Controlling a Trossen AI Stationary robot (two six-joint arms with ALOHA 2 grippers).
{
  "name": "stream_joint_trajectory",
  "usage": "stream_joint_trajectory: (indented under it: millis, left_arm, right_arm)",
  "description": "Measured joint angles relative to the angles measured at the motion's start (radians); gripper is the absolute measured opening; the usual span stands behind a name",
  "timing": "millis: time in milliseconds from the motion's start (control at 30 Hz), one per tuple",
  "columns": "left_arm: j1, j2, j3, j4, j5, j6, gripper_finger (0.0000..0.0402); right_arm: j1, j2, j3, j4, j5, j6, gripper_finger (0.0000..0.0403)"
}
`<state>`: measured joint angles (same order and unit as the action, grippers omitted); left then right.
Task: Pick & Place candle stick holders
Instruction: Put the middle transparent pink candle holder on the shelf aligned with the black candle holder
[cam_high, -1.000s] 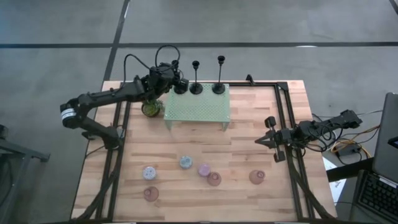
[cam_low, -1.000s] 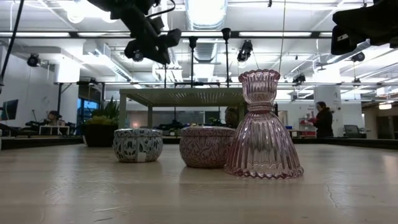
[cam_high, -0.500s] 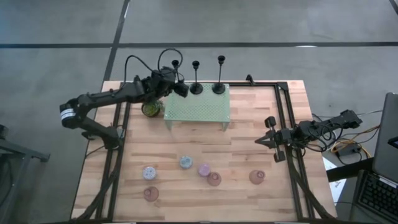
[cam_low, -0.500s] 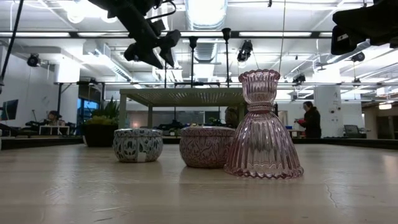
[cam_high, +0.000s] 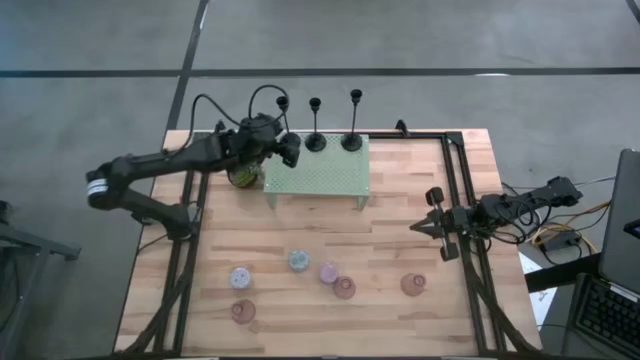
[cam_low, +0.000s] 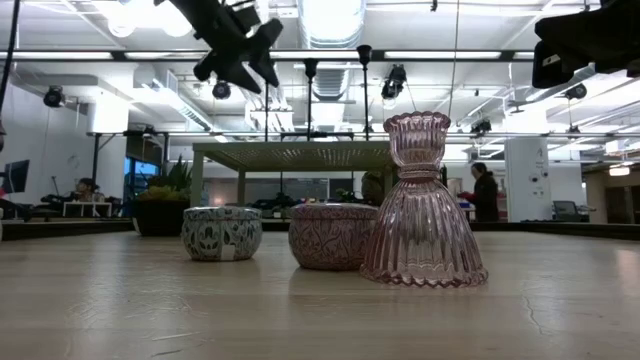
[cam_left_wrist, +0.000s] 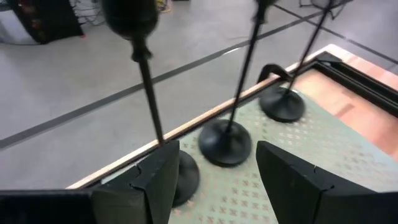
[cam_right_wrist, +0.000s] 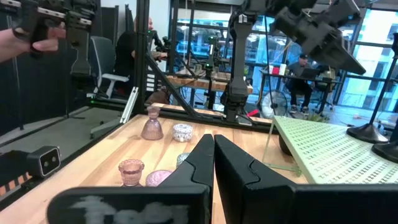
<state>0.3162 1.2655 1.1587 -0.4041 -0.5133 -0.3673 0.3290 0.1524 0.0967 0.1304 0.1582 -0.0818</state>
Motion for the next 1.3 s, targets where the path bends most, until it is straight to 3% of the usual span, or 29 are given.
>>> stream_joint_trajectory:
  millis: [567,967,1300]
  left_arm:
    - [-0.29,-0.045,0.0,-0.059,0.042,-0.045,0.0218]
    - [-0.526,0.085,-0.001,0.095,0.042,-0.043,0.0218]
    - [-0.575,0.211,-0.002,0.207,0.043,-0.098,0.0218]
  right_arm:
    - [0.0,0.0,0.0,0.0,0.0,0.0,0.0008]
    - [0.0,0.002,0.0,0.0,0.0,0.002,0.0008]
    - [0.0,0.002,0.0,0.0,0.0,0.0,0.0008]
